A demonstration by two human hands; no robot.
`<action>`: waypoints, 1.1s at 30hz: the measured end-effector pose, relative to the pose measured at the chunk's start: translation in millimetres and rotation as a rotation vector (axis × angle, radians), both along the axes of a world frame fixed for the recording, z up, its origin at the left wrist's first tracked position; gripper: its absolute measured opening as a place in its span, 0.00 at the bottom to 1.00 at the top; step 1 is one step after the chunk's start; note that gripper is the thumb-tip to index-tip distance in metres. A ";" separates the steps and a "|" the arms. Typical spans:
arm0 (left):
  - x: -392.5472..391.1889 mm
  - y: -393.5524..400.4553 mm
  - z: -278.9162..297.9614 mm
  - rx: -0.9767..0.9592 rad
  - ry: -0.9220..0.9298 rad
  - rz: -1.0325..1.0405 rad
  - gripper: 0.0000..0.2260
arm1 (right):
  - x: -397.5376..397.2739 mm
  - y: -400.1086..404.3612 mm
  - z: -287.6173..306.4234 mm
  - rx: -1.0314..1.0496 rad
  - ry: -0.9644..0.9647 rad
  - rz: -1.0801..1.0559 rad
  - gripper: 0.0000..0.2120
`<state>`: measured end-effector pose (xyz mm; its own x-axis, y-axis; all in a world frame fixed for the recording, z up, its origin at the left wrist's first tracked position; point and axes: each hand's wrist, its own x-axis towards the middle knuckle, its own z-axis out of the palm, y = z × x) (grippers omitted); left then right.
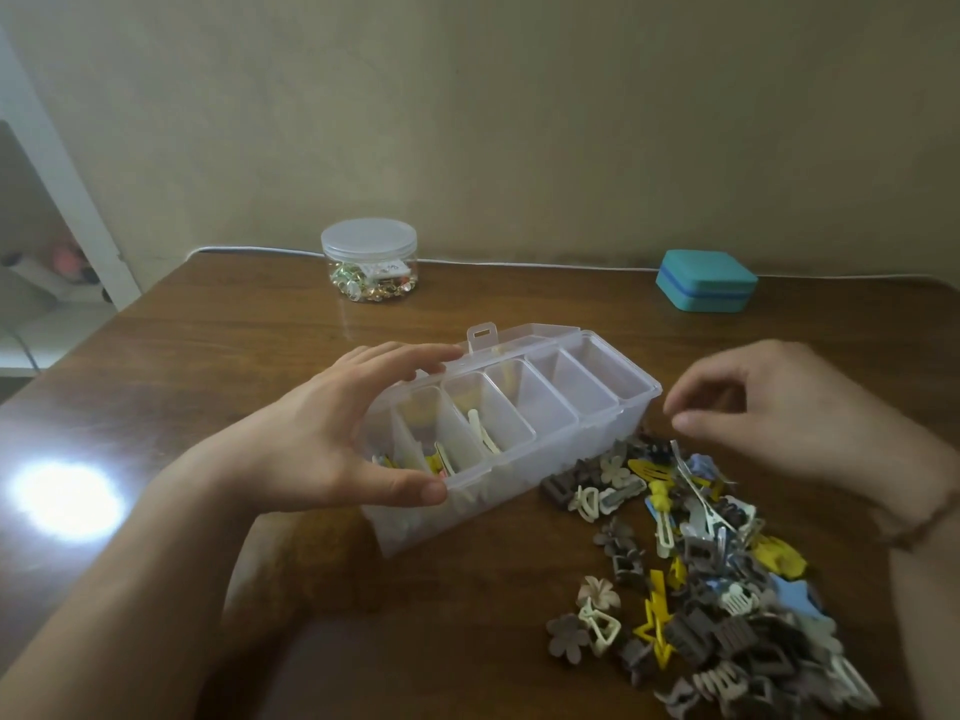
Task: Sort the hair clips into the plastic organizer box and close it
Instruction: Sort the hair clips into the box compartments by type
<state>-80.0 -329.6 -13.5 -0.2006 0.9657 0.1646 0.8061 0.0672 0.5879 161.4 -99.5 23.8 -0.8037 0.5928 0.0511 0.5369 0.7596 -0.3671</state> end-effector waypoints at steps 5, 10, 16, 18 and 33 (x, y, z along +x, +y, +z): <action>0.3 0.7 -0.3 0.002 -0.020 0.000 0.41 | 2.2 0.6 -2.7 -0.004 -0.359 0.040 0.04; 0.4 0.6 0.1 -0.004 -0.019 -0.001 0.41 | 2.8 -2.1 -2.7 -0.059 -0.499 0.053 0.11; 0.1 0.2 0.0 -0.004 -0.017 -0.005 0.41 | 0.7 -1.8 -7.9 -0.095 -0.515 0.065 0.16; -0.4 0.2 -0.2 -0.003 -0.013 -0.005 0.41 | 2.8 0.0 -5.9 -0.101 -0.467 0.079 0.17; -0.8 0.2 2.3 -0.042 0.013 0.004 0.43 | -70.8 -63.3 15.9 -0.390 0.242 0.316 0.14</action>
